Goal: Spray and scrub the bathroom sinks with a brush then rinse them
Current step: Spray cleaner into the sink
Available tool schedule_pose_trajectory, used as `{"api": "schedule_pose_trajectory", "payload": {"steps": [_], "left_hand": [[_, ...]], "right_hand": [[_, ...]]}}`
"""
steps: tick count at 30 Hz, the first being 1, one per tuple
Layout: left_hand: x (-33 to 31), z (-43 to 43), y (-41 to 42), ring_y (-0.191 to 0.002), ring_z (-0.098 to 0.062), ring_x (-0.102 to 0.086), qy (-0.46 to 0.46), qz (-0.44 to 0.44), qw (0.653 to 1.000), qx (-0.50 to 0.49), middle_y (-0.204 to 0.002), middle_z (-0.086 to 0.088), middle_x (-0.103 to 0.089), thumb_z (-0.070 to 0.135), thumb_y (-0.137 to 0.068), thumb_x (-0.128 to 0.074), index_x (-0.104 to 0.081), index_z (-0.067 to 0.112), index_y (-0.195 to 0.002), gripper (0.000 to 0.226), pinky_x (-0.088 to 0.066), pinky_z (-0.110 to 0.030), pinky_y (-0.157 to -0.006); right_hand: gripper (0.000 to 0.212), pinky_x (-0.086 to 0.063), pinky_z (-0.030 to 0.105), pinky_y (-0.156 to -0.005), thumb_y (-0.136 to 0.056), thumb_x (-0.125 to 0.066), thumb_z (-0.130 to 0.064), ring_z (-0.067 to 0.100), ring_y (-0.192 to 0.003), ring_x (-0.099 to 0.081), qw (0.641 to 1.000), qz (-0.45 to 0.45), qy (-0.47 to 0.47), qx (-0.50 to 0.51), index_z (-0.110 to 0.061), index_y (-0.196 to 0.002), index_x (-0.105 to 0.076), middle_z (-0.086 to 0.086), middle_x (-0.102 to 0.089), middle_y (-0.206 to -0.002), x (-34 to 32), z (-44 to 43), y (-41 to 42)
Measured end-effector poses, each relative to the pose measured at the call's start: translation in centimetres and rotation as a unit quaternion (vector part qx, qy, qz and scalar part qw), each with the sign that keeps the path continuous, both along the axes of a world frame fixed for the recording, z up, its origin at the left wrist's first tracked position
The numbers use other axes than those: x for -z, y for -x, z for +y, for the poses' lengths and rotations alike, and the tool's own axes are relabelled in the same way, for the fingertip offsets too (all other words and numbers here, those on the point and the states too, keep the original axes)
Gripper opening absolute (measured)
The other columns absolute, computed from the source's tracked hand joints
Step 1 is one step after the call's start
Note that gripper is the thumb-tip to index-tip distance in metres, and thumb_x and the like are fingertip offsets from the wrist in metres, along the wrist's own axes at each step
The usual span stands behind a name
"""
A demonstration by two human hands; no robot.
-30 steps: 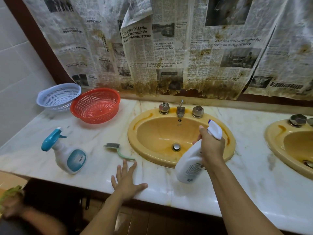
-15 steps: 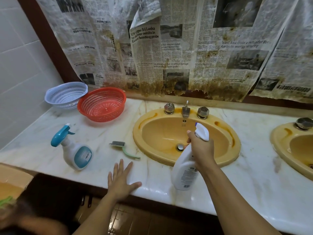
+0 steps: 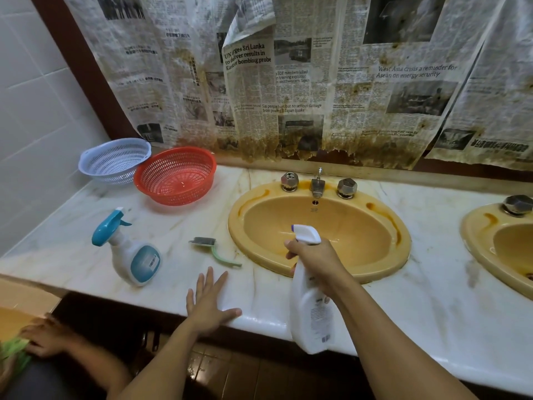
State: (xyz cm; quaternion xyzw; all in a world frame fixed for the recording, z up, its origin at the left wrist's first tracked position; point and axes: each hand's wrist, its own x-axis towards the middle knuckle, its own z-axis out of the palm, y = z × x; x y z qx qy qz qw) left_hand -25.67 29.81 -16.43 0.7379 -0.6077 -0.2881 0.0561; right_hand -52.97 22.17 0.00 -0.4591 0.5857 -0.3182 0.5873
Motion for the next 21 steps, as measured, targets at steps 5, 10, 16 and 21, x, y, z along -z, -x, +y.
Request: {"api": "schedule_pose_trajectory", "payload": {"steps": [5, 10, 16, 21], "left_hand": [[-0.2, 0.1, 0.2, -0.153, -0.017, 0.030, 0.000, -0.001, 1.000, -0.007, -0.167, 0.009, 0.031, 0.069, -0.088, -0.065, 0.003, 0.041, -0.163, 0.105, 0.018, -0.048, -0.122], [-0.5, 0.0, 0.3, -0.154, -0.018, 0.030, -0.010, -0.009, 1.000, -0.001, -0.167, 0.007, 0.032, 0.068, -0.089, -0.063, 0.005, 0.040, -0.163, 0.104, 0.016, -0.049, -0.123], [-0.7, -0.1, 0.4, -0.154, -0.021, 0.029, -0.020, -0.017, 1.000, 0.002, -0.166, 0.005, 0.034, 0.067, -0.091, -0.061, 0.007, 0.038, -0.163, 0.103, 0.014, -0.052, -0.123], [-0.5, -0.4, 0.5, -0.154, -0.024, 0.029, -0.029, -0.042, 0.999, 0.002, -0.166, 0.003, 0.034, 0.073, -0.089, -0.058, 0.010, 0.039, -0.163, 0.106, 0.012, -0.054, -0.123]], "right_hand": [[0.030, -0.050, 0.029, -0.058, -0.088, -0.075, -0.035, 0.022, -0.052, -0.063, 0.998, 0.038, -0.042, 0.002, -0.007, -0.093, -0.066, 0.004, -0.067, -0.068, 2.0, 2.1, 1.4], [0.027, -0.052, 0.034, -0.064, -0.086, -0.075, -0.036, 0.022, -0.054, -0.067, 0.995, 0.046, -0.075, 0.056, -0.011, -0.085, -0.066, 0.005, -0.066, -0.065, 4.1, 4.2, 4.1], [0.028, -0.052, 0.035, -0.063, -0.089, -0.075, -0.039, 0.022, -0.059, -0.070, 0.990, 0.032, -0.041, 0.132, -0.018, -0.106, -0.069, 0.004, -0.076, -0.085, 4.6, 5.5, 8.6], [0.033, -0.059, 0.050, -0.081, -0.082, -0.076, -0.042, 0.030, -0.066, -0.072, 0.964, 0.026, -0.065, 0.255, -0.010, -0.084, -0.070, 0.006, -0.071, -0.066, 4.7, 6.7, 11.7]]}}
